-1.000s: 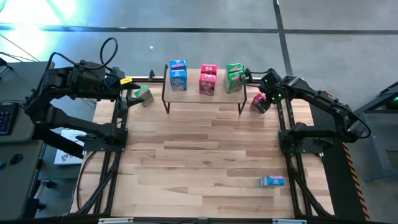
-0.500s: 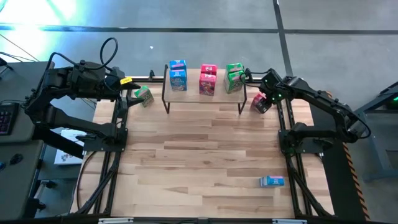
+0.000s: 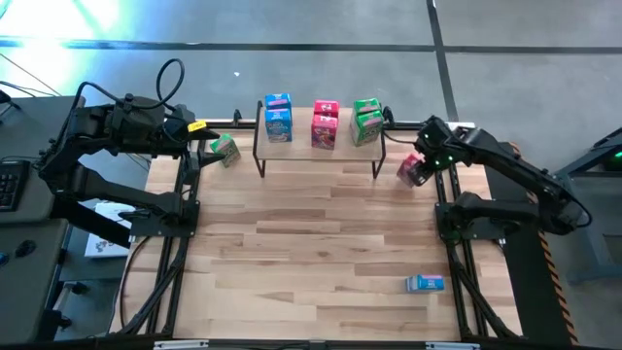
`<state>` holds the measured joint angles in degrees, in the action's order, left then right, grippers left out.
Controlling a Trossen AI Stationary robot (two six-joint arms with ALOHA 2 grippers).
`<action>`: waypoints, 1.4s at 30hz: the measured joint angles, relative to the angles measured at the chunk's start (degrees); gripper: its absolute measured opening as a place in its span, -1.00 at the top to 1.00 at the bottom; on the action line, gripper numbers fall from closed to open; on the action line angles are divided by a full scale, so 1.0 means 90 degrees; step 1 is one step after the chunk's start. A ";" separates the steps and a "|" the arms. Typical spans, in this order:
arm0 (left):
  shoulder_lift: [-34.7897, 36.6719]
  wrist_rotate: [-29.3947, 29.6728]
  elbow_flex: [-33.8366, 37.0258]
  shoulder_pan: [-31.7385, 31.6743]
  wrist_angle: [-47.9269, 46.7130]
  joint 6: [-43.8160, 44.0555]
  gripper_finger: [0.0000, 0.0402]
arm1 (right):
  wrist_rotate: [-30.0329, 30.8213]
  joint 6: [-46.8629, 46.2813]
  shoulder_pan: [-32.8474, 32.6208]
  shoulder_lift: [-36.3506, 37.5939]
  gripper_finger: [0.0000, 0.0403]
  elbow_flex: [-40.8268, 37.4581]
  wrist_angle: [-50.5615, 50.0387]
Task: Stack cereal on shelf
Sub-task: Put the red cereal box on the shelf aligned with the other red cereal boxes
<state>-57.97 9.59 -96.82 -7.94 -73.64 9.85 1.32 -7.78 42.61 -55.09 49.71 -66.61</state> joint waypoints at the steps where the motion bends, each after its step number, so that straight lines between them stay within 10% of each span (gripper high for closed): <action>1: -0.0001 0.0002 0.0000 -0.0002 0.0002 0.0000 -0.34 | -0.0085 -0.0107 -0.0097 0.0086 0.31 0.0000 -0.0081; 21: -0.0001 0.0000 0.0000 -0.0002 0.0002 0.0000 -0.34 | -0.0504 -0.2200 -0.3250 -0.0901 0.31 0.1537 -0.0313; 42: 0.0000 0.0000 0.0000 -0.0002 0.0000 0.0000 -0.34 | 0.0071 0.0234 -0.3443 -0.4585 0.31 0.5994 -0.1367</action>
<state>-57.97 9.59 -96.82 -7.96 -73.64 9.85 1.96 -5.68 11.62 -96.36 103.66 -78.92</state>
